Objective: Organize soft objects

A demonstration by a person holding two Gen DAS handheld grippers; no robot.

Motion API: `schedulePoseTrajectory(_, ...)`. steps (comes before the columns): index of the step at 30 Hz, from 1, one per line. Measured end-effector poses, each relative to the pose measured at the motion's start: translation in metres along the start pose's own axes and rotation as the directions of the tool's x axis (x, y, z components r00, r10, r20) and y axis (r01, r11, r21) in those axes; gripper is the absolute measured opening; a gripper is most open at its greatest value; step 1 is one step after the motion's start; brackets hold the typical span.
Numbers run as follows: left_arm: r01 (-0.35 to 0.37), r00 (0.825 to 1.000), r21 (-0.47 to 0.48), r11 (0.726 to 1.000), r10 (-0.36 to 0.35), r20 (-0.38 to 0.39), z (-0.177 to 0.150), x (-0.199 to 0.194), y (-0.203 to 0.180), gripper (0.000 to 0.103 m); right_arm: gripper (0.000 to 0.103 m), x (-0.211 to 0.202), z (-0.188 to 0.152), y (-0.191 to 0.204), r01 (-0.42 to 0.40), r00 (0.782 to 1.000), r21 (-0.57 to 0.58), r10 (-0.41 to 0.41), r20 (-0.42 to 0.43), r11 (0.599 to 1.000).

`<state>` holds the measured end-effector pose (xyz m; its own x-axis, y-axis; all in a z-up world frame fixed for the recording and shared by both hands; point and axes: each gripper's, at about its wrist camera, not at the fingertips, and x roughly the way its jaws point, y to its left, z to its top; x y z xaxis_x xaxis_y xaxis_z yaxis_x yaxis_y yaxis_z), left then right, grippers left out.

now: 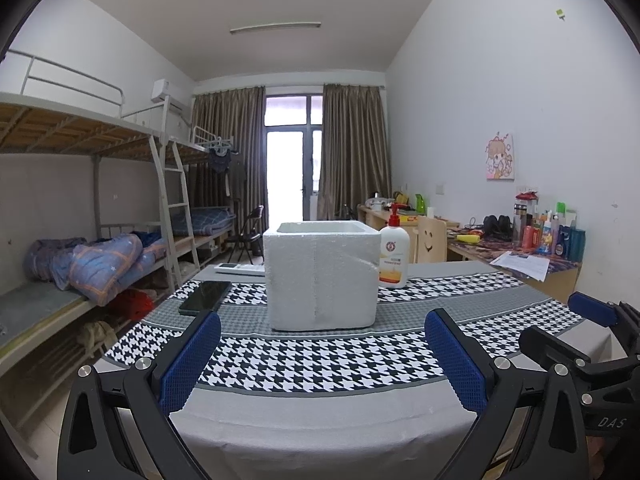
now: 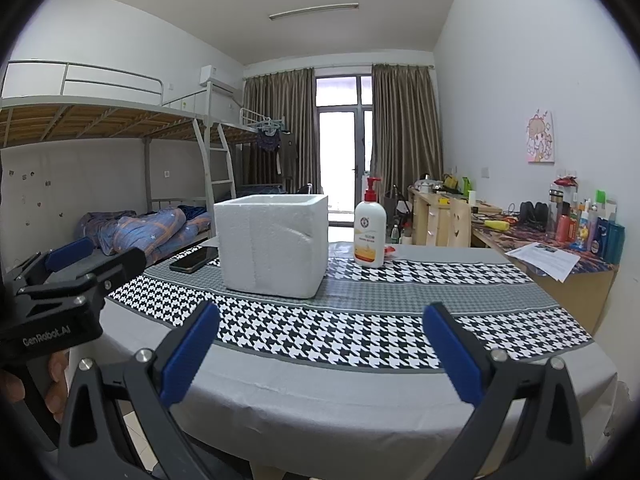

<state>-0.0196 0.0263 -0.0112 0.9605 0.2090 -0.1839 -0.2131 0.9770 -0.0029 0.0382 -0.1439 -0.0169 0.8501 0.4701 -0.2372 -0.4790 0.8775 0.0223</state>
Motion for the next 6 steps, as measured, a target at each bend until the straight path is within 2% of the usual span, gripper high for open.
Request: schedulePoseTrajectory(6, 0.002, 1.0, 0.008, 1.0, -0.002, 0.006, -0.0003, -0.0011, -0.0009, 0.102, 0.103, -0.0016, 0.0002, 0.002, 0.001, 1.0, -0.009, 0.0, 0.003, 1.0)
